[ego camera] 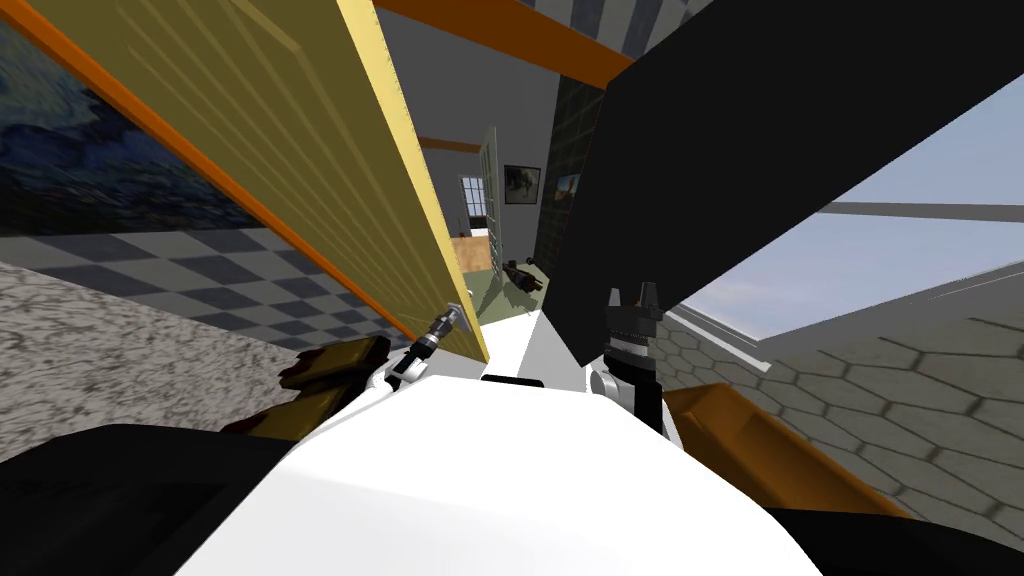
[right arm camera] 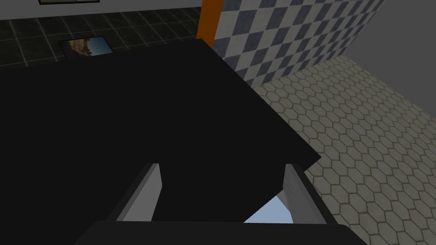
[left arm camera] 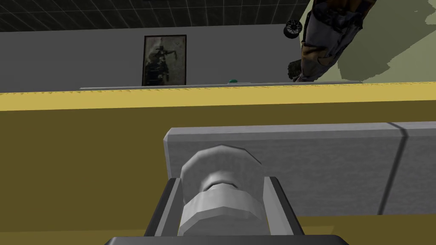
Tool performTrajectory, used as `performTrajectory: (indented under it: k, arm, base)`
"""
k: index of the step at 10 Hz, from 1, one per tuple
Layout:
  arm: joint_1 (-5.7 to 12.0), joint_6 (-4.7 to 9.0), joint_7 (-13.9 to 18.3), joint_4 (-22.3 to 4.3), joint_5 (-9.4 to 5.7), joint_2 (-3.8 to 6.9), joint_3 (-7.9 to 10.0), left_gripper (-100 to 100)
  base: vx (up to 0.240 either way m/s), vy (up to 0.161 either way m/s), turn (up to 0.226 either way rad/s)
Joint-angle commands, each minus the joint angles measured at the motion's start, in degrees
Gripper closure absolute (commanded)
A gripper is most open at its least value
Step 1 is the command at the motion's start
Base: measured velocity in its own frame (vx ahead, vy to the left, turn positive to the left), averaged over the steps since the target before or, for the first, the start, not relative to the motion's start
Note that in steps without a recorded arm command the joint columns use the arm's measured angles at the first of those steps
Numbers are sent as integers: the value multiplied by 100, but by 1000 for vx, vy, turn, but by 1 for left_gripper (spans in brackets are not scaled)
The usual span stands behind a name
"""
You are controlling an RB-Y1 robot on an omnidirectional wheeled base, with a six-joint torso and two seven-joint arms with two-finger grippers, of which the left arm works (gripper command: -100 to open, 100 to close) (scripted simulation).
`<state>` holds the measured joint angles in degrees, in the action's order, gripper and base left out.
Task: Pull the door open
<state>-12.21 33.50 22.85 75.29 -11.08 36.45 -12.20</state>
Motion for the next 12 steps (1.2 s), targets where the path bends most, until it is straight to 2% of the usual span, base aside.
performTrajectory:
  k: [1,2,3,4,12]
  arm:
    - [-104,138,82,39,-14,125,-64,100]
    - [-154,218,127,54,-23,202,-99,100]
    - [-127,146,94,38,-10,142,-106,100]
    - [-170,271,160,8,-3,224,-166,100]
    - [-269,780,415,-117,9,594,-336,100]
  base:
    - [-185,132,-94]
    - [-186,131,-109]
    - [-96,49,-29]
    - [-149,77,-129]
    - [-194,104,-129]
